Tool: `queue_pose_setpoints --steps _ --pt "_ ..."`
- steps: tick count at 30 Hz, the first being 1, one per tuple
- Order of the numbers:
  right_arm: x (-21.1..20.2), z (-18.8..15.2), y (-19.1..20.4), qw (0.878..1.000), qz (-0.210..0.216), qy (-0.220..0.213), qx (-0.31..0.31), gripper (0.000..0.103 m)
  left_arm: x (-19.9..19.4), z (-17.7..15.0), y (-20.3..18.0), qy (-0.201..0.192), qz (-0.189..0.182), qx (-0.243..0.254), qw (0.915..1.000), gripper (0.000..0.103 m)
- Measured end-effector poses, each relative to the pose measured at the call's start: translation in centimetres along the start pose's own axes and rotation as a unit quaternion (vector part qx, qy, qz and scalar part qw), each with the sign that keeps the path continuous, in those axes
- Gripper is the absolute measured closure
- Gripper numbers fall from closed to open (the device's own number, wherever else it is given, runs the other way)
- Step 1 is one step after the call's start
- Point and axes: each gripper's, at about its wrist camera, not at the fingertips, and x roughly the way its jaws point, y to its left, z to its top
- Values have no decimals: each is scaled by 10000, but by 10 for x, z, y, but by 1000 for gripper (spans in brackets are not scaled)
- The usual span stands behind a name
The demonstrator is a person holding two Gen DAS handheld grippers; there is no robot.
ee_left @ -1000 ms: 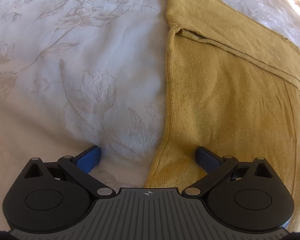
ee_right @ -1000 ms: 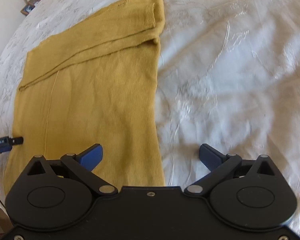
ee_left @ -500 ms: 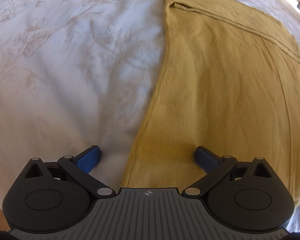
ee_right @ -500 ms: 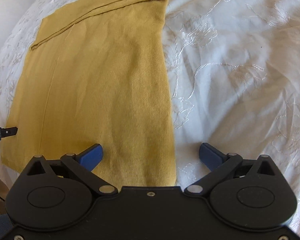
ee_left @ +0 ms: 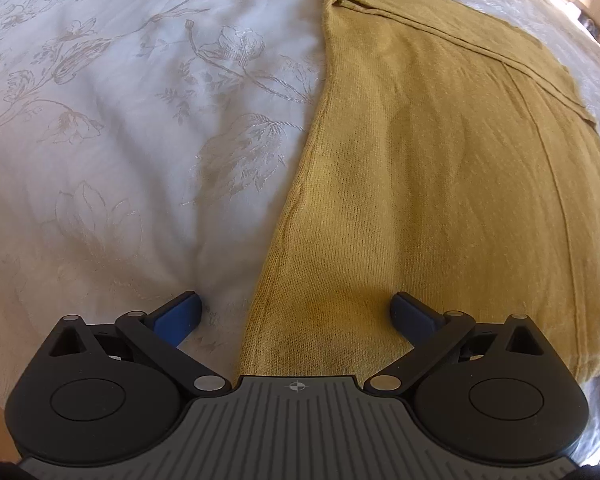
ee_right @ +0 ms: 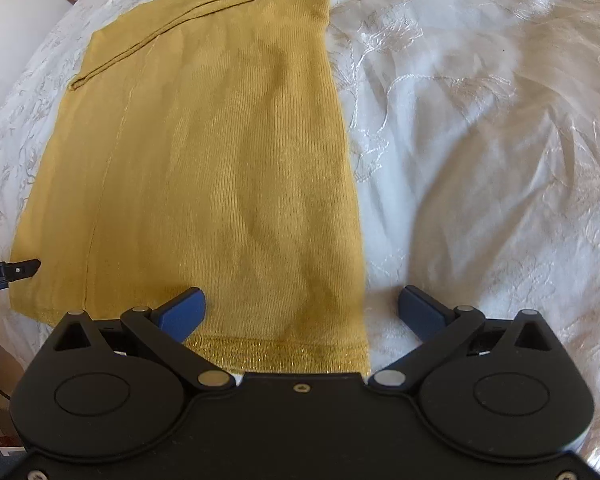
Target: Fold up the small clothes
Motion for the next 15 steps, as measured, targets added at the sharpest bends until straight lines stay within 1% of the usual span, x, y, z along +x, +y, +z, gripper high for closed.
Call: queue_pose_setpoints --steps 4,10,15 --pt "-1 -6 3 9993 -171 -109 -305 0 0 -7 0 -80 3 107 9999 0" --pt "0 -2 5 9992 -371 -77 -106 0 0 -11 -1 -171 -34 173 9997 0" --pt "3 3 6 9994 -340 21 22 0 -1 -14 -2 -191 -93 300 9993 0"
